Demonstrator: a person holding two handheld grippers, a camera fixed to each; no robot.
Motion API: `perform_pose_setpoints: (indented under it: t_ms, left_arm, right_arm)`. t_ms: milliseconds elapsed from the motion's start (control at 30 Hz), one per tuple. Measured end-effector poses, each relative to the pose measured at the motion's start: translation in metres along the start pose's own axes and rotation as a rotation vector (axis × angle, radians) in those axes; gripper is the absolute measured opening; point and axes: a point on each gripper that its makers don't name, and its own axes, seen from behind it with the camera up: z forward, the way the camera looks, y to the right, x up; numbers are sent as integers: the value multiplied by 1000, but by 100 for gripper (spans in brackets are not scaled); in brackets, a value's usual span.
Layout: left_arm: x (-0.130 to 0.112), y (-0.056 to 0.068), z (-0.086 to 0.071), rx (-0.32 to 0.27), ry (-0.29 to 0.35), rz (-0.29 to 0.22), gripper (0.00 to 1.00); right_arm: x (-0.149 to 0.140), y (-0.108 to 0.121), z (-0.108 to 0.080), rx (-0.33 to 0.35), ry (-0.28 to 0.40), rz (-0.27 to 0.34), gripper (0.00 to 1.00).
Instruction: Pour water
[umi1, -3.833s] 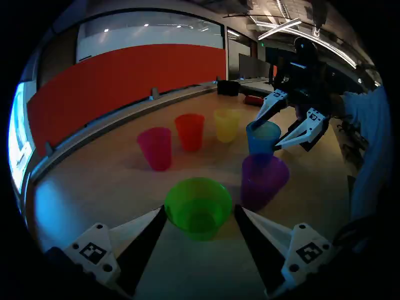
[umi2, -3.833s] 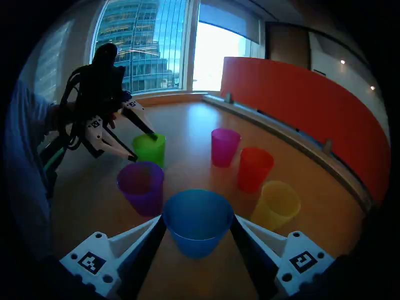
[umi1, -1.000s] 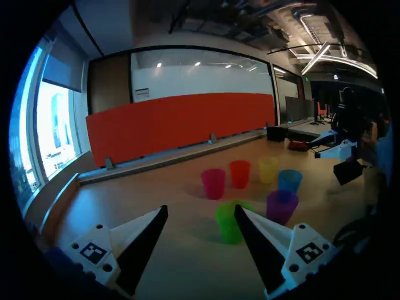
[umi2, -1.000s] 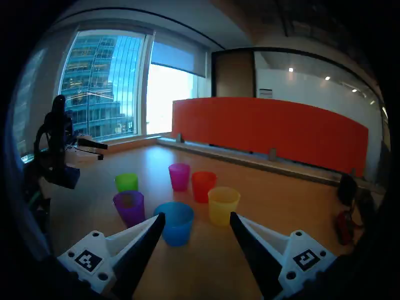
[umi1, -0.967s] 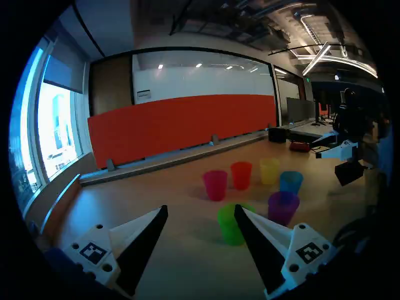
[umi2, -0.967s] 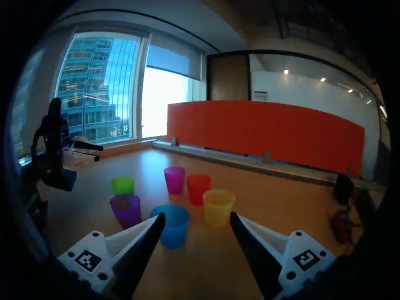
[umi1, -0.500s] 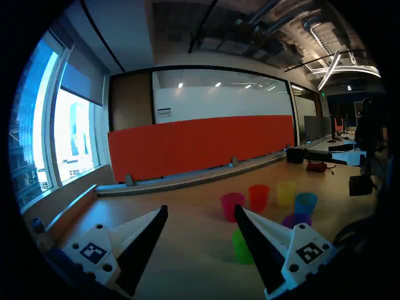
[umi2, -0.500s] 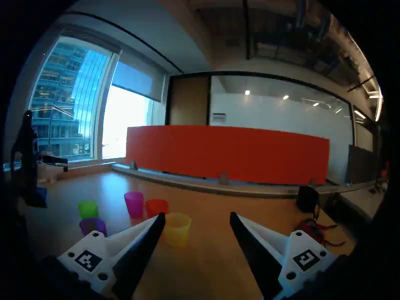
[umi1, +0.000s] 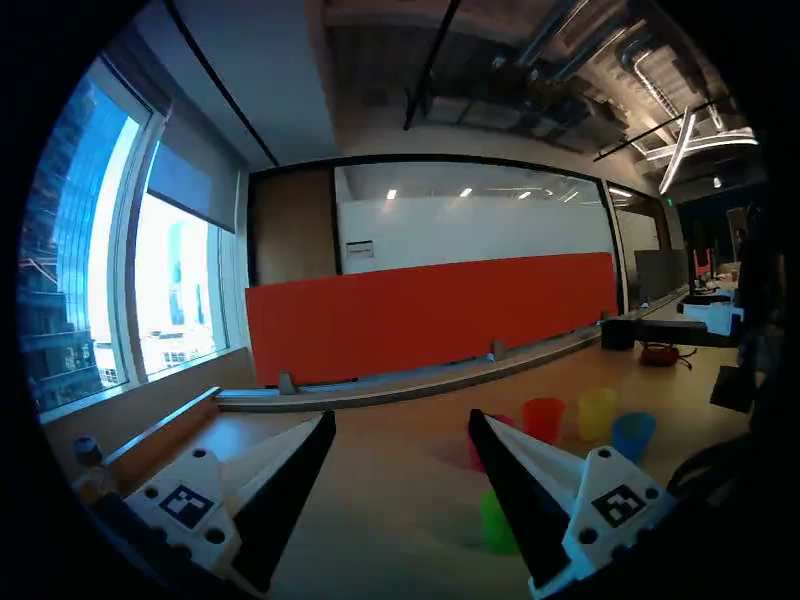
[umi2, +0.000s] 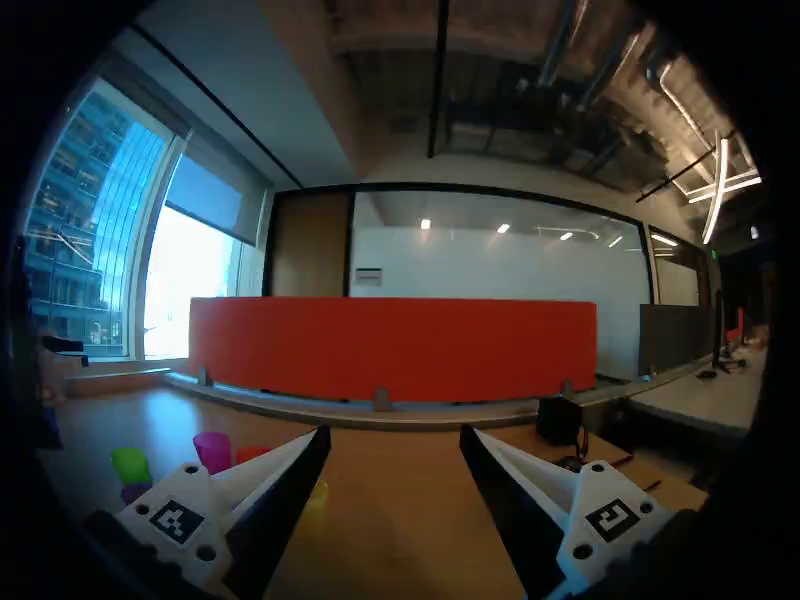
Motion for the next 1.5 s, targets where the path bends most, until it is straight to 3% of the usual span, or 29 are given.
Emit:
perform_pose_setpoints:
  t_ms: [300, 767, 1200, 1500]
  left_arm:
    - [5, -2, 2, 24, 23, -4, 99]
    - [-6, -7, 6, 80, 22, 6, 99]
    - [-36, -9, 12, 135, 13, -11, 99]
    - [-56, -18, 10, 171, 5, -37, 99]
  right_arm:
    - [-4, 11, -3, -62, -5, 28, 100]
    - [-22, 17, -8, -91, -31, 15, 100]
    - [-30, 17, -14, -106, -62, 21, 100]
    - [-30, 14, -14, -106, -67, 47, 100]
